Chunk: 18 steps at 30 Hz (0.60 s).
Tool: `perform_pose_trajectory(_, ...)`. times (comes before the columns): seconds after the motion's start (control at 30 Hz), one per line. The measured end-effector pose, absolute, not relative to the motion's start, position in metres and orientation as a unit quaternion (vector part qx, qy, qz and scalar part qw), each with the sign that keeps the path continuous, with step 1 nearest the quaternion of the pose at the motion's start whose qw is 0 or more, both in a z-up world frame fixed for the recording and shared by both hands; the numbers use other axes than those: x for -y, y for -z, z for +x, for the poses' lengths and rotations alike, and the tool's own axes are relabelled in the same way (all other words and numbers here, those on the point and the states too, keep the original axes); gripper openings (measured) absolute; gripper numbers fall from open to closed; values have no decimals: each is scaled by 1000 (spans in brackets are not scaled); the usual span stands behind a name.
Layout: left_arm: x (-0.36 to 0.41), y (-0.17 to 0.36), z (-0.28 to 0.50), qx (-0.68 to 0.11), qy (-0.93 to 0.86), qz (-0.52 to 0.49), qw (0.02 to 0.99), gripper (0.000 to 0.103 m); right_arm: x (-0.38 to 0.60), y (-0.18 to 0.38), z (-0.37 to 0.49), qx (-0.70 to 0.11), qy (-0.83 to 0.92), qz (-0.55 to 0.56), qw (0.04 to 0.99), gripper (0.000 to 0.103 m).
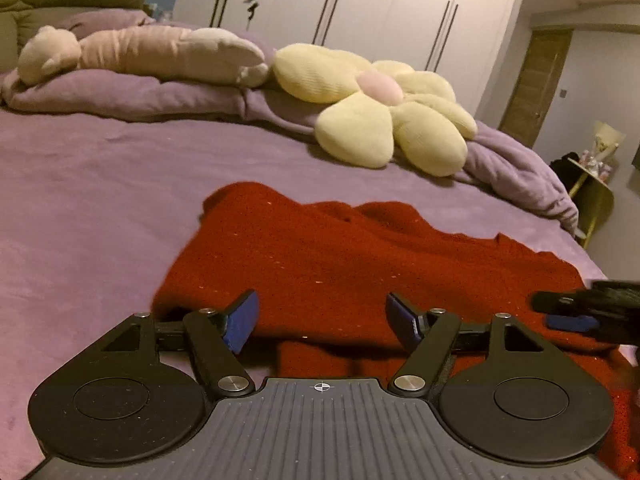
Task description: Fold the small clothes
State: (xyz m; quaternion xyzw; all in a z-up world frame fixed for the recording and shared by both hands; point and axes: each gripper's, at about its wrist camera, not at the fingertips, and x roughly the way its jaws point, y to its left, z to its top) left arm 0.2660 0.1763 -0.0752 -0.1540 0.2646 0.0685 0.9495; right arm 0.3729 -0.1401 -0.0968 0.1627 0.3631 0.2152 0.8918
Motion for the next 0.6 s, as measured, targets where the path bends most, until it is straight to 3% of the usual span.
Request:
perform_pose_trajectory(0.13,-180,77,263,-268,-62,-161,948,80,123,117,400,-408,-216,193,866,53)
perform_pose_trajectory(0.17,-180,78,262,-270,-62,-162,947,80,118,118,401,-402,-220,190,868,46)
perform_pose_trajectory(0.23,-179,78,263,-270,-61,-163,947,80,110,115,402,-393,-229,173,873,10)
perform_pose_trajectory(0.5,-169,74,269,-278,-38,-154,947,81,128,64,384,-249,-137,34,958,8)
perform_pose_trajectory(0.6,-161,79,281,-293,-29,-159,942,81,147,70,396,-249,-62,-6,966,8)
